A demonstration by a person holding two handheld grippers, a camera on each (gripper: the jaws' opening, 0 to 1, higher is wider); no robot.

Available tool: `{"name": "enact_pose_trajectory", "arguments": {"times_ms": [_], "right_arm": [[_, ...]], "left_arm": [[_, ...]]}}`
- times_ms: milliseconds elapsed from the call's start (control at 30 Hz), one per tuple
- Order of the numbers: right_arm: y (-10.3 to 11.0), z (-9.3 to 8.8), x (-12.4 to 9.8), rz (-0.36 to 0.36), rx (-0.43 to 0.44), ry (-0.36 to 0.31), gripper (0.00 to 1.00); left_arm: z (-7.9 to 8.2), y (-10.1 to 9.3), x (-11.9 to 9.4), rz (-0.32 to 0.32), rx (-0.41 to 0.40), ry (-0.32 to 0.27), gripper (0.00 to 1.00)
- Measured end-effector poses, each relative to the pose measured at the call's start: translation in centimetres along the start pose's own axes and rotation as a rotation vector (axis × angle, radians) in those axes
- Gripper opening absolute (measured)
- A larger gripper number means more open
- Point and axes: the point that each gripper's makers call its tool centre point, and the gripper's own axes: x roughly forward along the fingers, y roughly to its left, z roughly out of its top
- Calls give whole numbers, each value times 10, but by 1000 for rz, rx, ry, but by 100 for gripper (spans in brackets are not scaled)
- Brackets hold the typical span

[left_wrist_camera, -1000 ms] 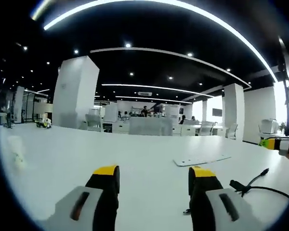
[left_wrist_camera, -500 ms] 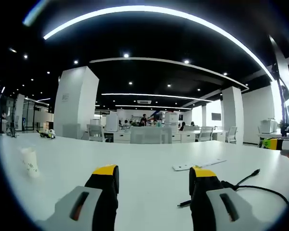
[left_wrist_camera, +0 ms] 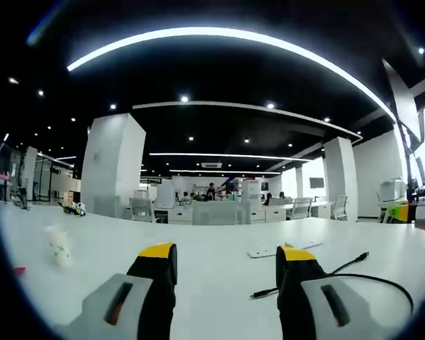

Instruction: Find the charging cable on the desk, coil it up and secure with Velcro.

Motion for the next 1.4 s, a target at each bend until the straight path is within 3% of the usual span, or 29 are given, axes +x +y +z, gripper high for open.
{"name": "enact_pose_trajectory", "arguments": {"times_ms": [67, 100, 167, 400, 633, 800, 1067, 1200, 1400], "right_arm": [[1, 2, -11, 4, 36, -23, 51], [3, 3, -16, 18, 101, -39, 51], [1, 1, -20, 18, 132, -41, 52], [-2, 1, -29, -1, 88, -42, 48], [-2, -16, -56, -18, 34, -6, 48], [-3, -24, -70, -18, 35, 13, 48], [2, -40, -88, -26, 2, 41, 47], [3, -39, -97, -14, 17, 25, 46], [1, -42, -116, -22, 12, 16, 46]], "left_arm": [[-12, -1, -10, 0, 25, 75, 58], [-12, -3, -16, 6, 22, 40, 58], [-16, 0, -22, 39, 27, 43, 57], [-25, -1, -34, 53, 1, 45, 57], [-27, 0, -55, 99, 13, 41, 59], [-37, 2, -72, 119, -17, 74, 61], [-42, 4, -103, 144, -70, 40, 61], [-31, 11, -118, 180, -80, -29, 58], [-27, 16, -133, 191, -91, -45, 60]]}}
